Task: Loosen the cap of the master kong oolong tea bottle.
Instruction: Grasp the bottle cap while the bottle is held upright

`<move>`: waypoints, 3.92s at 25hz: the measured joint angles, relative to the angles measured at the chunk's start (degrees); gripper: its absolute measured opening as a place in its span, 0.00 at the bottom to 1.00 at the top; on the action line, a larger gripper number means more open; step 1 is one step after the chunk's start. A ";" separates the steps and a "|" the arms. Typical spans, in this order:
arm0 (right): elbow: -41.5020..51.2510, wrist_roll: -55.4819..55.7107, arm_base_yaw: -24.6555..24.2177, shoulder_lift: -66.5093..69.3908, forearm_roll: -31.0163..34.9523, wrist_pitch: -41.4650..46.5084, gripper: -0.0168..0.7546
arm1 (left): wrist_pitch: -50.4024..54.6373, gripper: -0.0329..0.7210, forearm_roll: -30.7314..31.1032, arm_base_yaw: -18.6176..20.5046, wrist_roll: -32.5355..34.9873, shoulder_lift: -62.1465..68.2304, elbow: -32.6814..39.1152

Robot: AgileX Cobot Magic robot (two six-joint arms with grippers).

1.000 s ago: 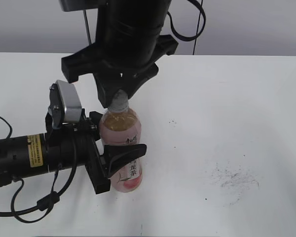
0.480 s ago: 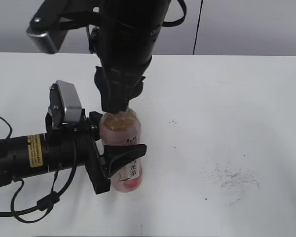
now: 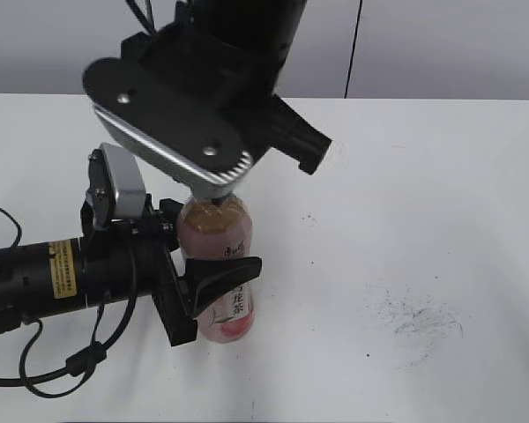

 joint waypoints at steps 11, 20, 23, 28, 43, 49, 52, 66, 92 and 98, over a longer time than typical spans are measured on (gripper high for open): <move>0.00 -0.33 0.00 -0.06 0.31 0.00 0.47 | 0.00 0.61 0.28 0.07 -0.16 0.00 0.00; 0.00 55.20 0.00 -0.06 -2.28 -0.83 0.74 | -0.03 0.61 0.52 0.07 0.02 0.00 0.00; 0.00 69.71 0.00 -0.06 -2.37 -0.83 0.73 | -0.06 0.61 0.52 0.07 0.02 0.00 0.00; 0.00 92.66 0.00 -0.06 -2.44 -0.83 0.73 | -0.06 0.61 0.39 0.07 0.02 0.00 0.00; 0.00 112.27 0.00 -2.30 -3.51 -0.84 0.69 | -0.06 0.61 0.33 0.07 0.02 0.00 0.00; 0.00 113.09 2.29 -2.50 -4.20 -0.90 0.69 | -0.06 0.61 0.33 0.07 0.02 0.00 0.00; 0.00 113.09 3.04 -2.54 -5.06 -0.90 0.69 | -0.06 0.61 0.33 0.07 0.02 0.00 0.00; 0.16 114.22 3.04 -1.70 -8.10 -0.90 0.65 | -0.06 0.61 0.33 0.07 0.02 0.00 0.00; 2.04 104.79 3.04 -1.65 -7.82 -0.94 0.37 | -0.06 0.61 0.28 0.07 -0.03 0.00 0.00; 2.00 76.71 3.04 -1.65 -7.82 -0.94 0.37 | -0.06 0.61 0.39 0.07 0.07 0.00 0.00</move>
